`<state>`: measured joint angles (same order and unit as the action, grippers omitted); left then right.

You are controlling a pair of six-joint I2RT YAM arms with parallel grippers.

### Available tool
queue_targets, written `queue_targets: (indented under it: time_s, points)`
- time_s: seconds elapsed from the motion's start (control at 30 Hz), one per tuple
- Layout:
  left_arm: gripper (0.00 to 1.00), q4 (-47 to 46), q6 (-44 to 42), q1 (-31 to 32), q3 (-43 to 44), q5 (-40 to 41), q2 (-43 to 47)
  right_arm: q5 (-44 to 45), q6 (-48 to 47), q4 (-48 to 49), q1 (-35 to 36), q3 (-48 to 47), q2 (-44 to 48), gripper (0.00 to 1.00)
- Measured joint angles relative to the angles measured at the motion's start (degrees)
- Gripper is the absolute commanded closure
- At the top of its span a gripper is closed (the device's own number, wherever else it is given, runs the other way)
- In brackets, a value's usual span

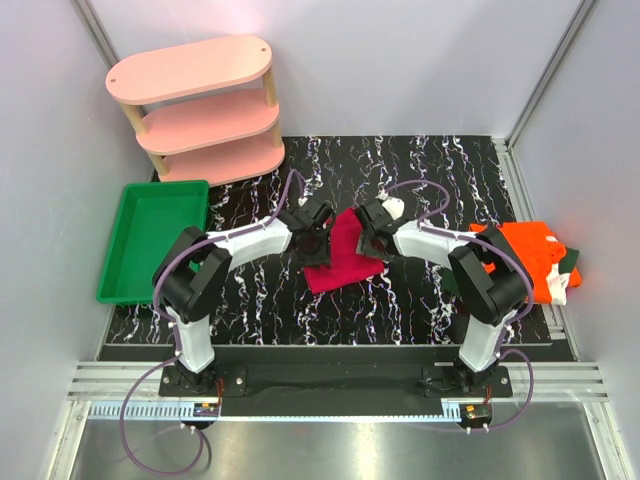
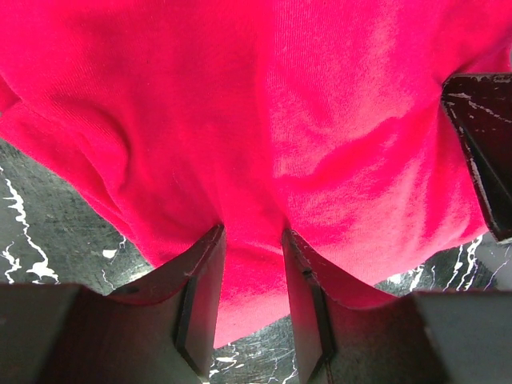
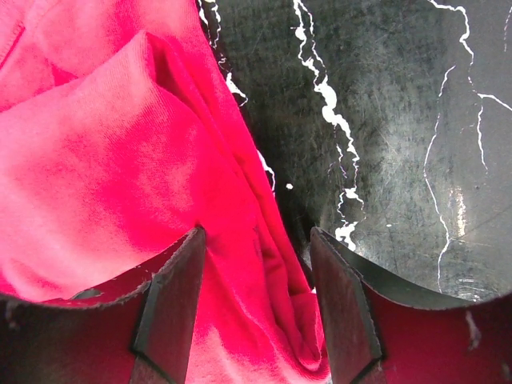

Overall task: Fold and stack the t-shirts
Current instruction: Smooth out wrinkles on the folded tshirt

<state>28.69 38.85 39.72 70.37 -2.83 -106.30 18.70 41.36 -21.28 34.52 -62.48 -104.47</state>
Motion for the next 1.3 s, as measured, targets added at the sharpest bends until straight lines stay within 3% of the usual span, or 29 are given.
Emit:
queue_targets:
  time_s: [0.53, 1.17, 1.27, 1.3]
  points:
    - [0.60, 1.66, -1.81, -1.55, 5.49, -2.38, -5.22, -0.87, 3.08, 5.60, 1.73, 5.11, 3.04, 0.36]
    - [0.60, 1.66, -2.82, -2.10, 5.66, -2.51, -5.35, 0.55, 8.39, 6.71, 3.58, 5.84, 3.15, 0.31]
    - [0.60, 1.55, -2.80, -2.12, 5.55, -2.54, -5.31, 1.22, 9.25, 5.29, 3.72, 4.72, 2.05, 0.33]
    - [0.60, 1.42, -2.82, -2.12, 5.40, -2.54, -5.27, 1.33, 9.42, 5.01, 3.74, 4.55, 1.90, 0.40]
